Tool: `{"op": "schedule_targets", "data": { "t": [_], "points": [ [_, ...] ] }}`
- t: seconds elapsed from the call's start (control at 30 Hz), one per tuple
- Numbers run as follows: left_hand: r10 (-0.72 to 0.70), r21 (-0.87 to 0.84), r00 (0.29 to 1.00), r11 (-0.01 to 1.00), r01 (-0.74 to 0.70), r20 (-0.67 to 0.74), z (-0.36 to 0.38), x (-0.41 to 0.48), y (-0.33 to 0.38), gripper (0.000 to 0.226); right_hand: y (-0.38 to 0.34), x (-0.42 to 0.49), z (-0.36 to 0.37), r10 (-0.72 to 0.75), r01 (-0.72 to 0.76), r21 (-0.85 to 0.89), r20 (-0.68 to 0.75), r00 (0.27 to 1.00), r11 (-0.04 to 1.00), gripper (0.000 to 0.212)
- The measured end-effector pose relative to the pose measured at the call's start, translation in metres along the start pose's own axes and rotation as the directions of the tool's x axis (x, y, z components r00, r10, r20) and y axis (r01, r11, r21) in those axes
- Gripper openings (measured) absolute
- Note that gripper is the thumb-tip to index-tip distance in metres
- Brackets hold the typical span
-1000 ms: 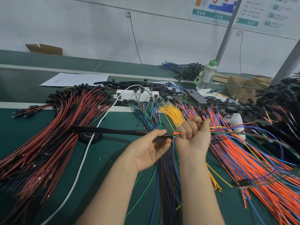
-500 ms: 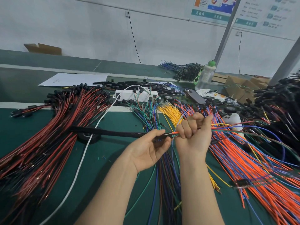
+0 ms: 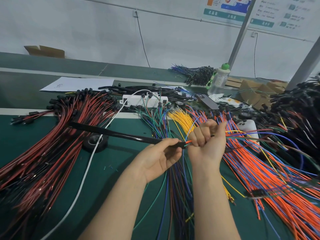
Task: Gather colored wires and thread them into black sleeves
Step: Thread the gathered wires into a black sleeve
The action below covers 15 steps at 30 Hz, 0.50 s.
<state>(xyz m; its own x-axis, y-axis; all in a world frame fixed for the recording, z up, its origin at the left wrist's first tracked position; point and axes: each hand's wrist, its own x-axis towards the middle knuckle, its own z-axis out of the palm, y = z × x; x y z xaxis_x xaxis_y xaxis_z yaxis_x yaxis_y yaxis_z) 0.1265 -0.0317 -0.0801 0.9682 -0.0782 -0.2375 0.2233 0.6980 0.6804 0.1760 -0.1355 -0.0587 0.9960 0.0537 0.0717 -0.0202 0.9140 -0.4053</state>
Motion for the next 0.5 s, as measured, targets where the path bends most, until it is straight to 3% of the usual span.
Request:
{"op": "schedule_targets", "data": {
  "t": [0.13,0.23,0.5],
  "points": [
    [-0.118,-0.049,0.993,0.992,0.118,0.012,-0.0008,-0.0023,0.0042,0.01,-0.0023,-0.0012,0.0031,0.058,-0.052,-0.052,0.116,0.992,0.997,0.061],
    [-0.189,-0.088,0.981,0.977,0.193,0.054,-0.0001,-0.0041,0.0051,0.019,-0.0041,-0.0021,0.0036,0.085,-0.075,-0.068,0.169,0.982,0.995,0.063],
    [-0.242,-0.08,0.967,0.965,0.249,0.08,-0.0025,-0.0063,0.0061,0.019,-0.0076,-0.0029,0.0044,0.114,-0.098,-0.079,0.238,0.964,0.992,0.064]
  ]
}}
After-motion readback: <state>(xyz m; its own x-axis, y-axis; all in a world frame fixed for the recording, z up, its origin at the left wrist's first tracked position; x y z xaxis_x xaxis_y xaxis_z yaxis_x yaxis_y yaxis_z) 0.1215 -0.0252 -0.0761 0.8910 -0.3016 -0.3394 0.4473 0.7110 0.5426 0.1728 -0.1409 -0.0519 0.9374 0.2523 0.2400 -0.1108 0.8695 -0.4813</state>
